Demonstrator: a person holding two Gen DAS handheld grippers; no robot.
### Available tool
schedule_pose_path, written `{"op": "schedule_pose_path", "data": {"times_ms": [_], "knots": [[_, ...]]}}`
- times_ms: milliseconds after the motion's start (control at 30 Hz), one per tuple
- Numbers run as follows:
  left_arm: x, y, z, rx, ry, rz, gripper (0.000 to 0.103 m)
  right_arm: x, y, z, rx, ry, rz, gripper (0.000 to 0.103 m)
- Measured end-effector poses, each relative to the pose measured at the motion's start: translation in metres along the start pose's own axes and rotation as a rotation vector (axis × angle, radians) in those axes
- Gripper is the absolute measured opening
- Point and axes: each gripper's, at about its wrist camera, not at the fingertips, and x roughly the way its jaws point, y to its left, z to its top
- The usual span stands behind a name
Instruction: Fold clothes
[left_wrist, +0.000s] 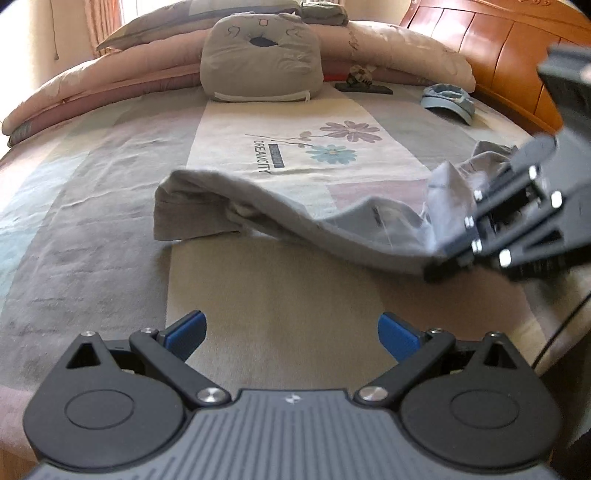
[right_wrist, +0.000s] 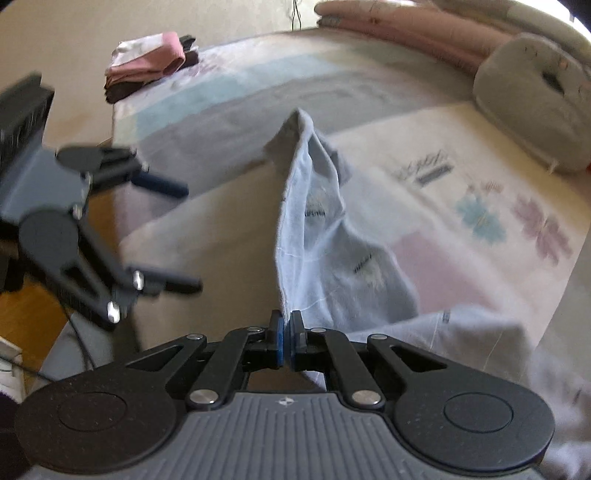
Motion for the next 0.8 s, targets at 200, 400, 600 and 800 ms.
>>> {"op": "schedule_pose_path", "data": {"times_ms": [200, 400, 600, 800], "knots": [[-0.004, 0.007, -0.001, -0.039, 0.005, -0.078, 0.099, 0.005, 0.005, -0.034, 0.088, 0.054, 0.045, 0.006], [0.018, 0.026, 0.003, -0.144, 0.028, -0.200, 0.099, -0.004, -0.001, -0.055, 0.202, 0.037, 0.080, 0.019], [0.044, 0.051, 0.005, -0.236, 0.053, -0.236, 0.099, -0.024, -0.005, -0.058, 0.280, -0.055, 0.071, 0.029], [0.054, 0.086, 0.007, -0.246, 0.038, -0.186, 0.099, -0.045, -0.011, -0.059, 0.337, -0.148, 0.042, 0.037]]}}
